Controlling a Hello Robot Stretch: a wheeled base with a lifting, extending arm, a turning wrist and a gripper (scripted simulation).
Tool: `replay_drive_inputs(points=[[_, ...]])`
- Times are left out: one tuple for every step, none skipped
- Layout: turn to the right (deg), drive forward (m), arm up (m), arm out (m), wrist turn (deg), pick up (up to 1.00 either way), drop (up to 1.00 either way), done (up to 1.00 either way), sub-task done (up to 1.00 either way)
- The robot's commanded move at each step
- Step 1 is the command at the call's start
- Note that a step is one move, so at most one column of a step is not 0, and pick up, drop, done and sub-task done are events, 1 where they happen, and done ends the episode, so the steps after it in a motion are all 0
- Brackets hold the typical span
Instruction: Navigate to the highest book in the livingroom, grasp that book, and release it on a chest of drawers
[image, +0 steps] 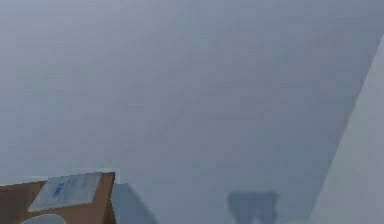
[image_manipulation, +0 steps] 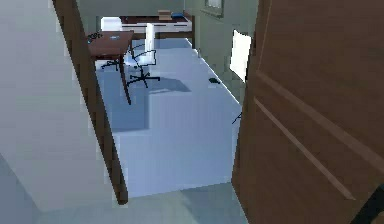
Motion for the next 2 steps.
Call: replay_drive_inputs(points=[[-6.0, 0.00, 0.00, 0.00, 0.0, 0.00, 0.00, 0.00, 0.00], [0.0, 0.15, 0.00, 0.00, 0.0, 0.00, 0.00, 0.00, 0.00]])
